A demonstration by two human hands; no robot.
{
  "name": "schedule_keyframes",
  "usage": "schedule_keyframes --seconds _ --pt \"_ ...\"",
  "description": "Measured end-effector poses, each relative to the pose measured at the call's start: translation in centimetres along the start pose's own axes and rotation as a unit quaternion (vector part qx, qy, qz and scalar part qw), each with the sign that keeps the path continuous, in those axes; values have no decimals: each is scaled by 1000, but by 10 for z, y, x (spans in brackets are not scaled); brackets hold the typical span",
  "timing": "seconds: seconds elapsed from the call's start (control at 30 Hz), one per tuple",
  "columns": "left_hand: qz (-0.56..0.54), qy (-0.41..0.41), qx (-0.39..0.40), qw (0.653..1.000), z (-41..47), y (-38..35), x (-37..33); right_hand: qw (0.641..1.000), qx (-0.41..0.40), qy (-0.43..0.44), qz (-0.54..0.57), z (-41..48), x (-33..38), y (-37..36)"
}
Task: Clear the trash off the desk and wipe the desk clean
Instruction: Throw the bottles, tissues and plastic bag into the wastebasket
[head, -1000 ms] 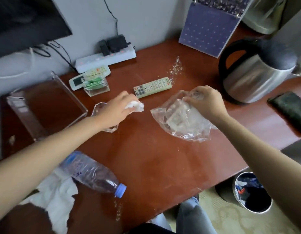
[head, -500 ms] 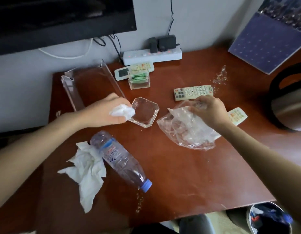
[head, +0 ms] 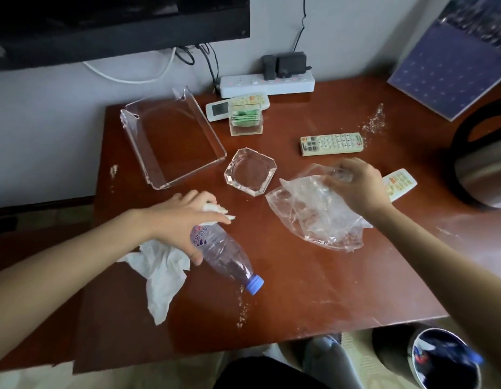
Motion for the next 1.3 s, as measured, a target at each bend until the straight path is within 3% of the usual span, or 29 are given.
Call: schedule_keyframes --seconds 0.1,0.2,0.37,0.53,0.67,0.73,0.8,0.97,1.1,1.3 --pt "131 -39 -32 990 11 -15 0 1000 13 5 8 -6 7 -7" --pt "132 -68 -58 987 25 -13 -2 1000 16 4 9 -9 14 -10" --pt "-84 -19 -194 977 14 28 12 998 -19 -46 48 -10 19 0" --pt "-169 102 -271 942 -22 45 54 986 -39 -105 126 -5 26 8" --pt "-279 195 -324 883 -51 14 75 982 52 -48 177 -17 50 -11" --pt "-362 222 -339 840 -58 0 78 976 111 -3 185 -28 66 -29" --pt "-406 232 -334 819 -61 -10 82 969 178 44 164 -39 83 -51" --pt "-414 237 -306 824 -66 -17 99 956 249 82 129 -59 133 -102" --pt "-421 195 -285 839 -75 -25 128 952 268 108 97 -67 174 -150" --pt "-425 133 -259 857 -87 -51 164 962 273 4 -13 -76 211 -240"
Point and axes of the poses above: each hand's wrist, its own z-axis towards the middle knuckle, its own y-axis out of the back of the hand, x = y × z, the point moved 2 cm from there along z, towards the middle knuckle, and after that the axes turned 6 degrees about y, right-handed, at the moved point
